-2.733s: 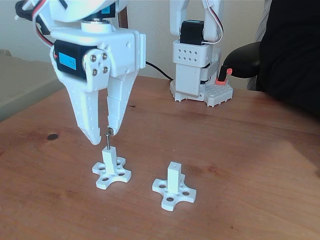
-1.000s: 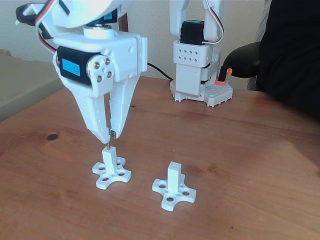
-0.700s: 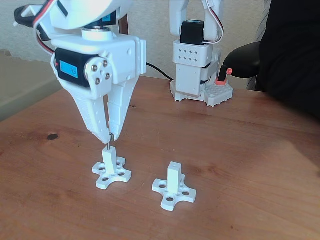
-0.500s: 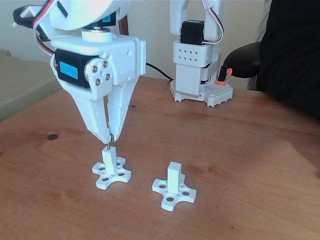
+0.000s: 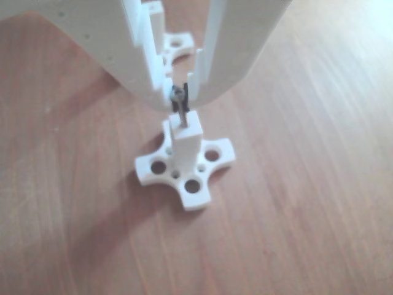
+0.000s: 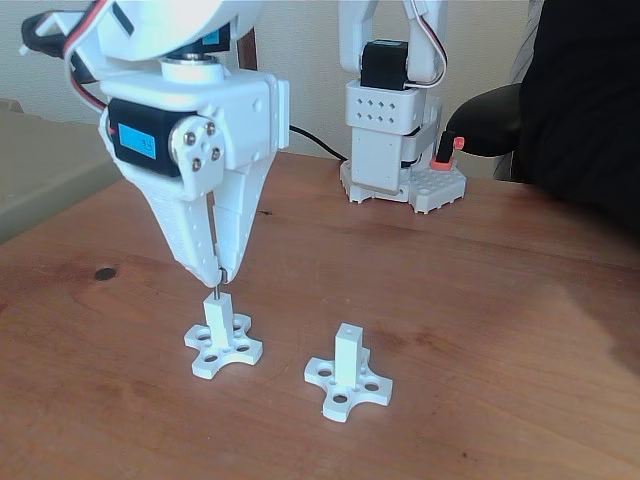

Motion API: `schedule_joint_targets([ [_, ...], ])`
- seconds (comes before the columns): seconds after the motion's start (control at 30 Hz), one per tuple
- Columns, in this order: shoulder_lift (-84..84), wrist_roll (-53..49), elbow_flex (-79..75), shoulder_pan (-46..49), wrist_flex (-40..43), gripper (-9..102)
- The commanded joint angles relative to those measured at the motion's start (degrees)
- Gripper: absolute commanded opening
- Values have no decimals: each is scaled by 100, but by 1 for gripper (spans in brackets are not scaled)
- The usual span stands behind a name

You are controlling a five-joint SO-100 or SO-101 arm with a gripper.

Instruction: Grab the screw and set it in the hole.

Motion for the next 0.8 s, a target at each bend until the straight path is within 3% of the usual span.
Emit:
schedule_joint_targets([
  [0.0, 229, -79, -879, 79, -26, -4],
  [0.77, 703, 88, -1072, -589, 501, -4],
])
